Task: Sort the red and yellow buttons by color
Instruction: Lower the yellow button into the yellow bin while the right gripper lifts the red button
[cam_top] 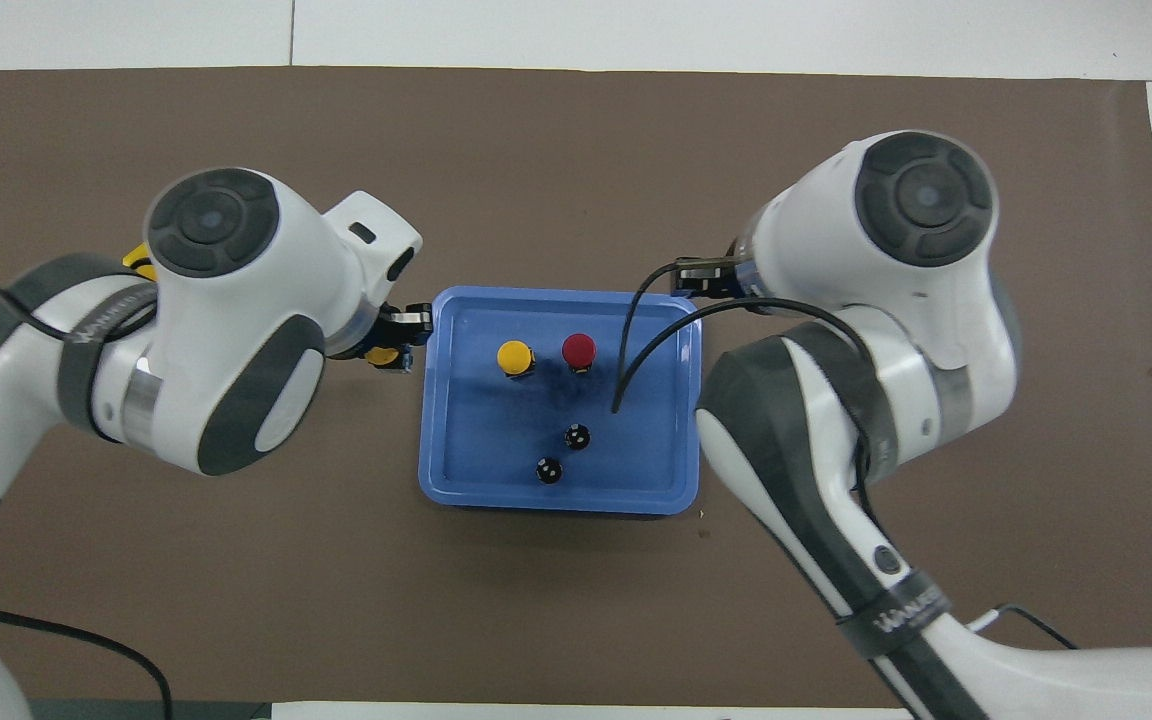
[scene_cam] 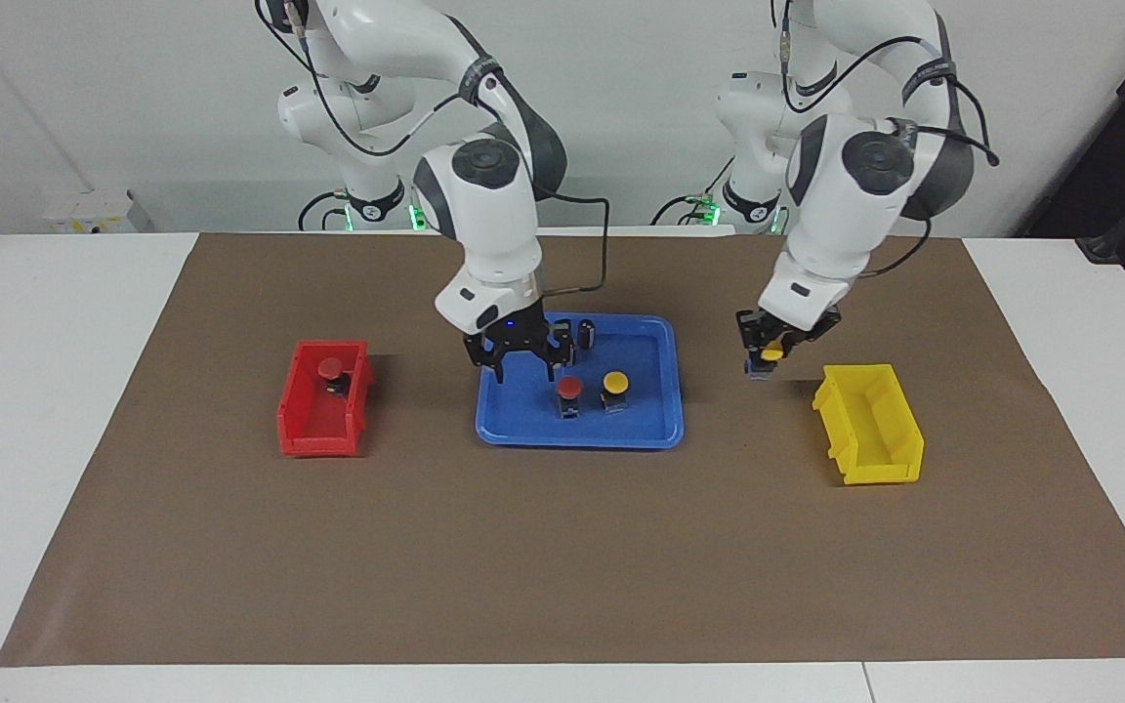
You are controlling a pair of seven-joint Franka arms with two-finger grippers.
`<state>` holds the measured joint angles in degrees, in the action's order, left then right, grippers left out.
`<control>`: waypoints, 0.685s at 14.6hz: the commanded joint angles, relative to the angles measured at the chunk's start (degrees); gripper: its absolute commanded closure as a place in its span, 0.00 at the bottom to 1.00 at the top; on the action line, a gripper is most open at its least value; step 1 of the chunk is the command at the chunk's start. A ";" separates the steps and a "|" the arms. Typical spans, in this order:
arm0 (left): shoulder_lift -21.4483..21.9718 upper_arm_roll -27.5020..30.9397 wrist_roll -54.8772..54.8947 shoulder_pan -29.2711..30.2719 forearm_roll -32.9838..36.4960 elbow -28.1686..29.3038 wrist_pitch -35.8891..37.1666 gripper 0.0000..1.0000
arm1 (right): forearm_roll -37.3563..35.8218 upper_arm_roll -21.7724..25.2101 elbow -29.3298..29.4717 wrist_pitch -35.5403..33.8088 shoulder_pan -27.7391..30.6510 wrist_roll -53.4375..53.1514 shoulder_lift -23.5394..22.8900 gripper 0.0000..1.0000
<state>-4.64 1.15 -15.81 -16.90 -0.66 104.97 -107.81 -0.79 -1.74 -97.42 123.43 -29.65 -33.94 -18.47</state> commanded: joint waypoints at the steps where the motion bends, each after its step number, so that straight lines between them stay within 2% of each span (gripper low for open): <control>1: -0.02 -0.54 7.69 6.33 2.50 -0.12 0.41 0.99 | -2.11 0.25 2.68 1.98 -2.77 -4.01 -4.46 0.24; 4: 0.25 -0.54 13.77 12.22 2.69 1.81 -2.65 0.99 | -3.34 0.25 0.75 2.96 -3.49 -4.20 -5.09 0.24; 10: 0.95 -0.54 16.07 14.61 2.69 9.71 -13.89 0.99 | -3.43 0.25 -3.38 7.35 -4.98 -4.38 -4.91 0.27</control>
<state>-4.86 1.32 -0.52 -3.34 0.56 110.39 -116.98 -3.45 -1.65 -98.34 128.35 -34.33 -37.59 -24.06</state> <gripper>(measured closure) 0.586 0.269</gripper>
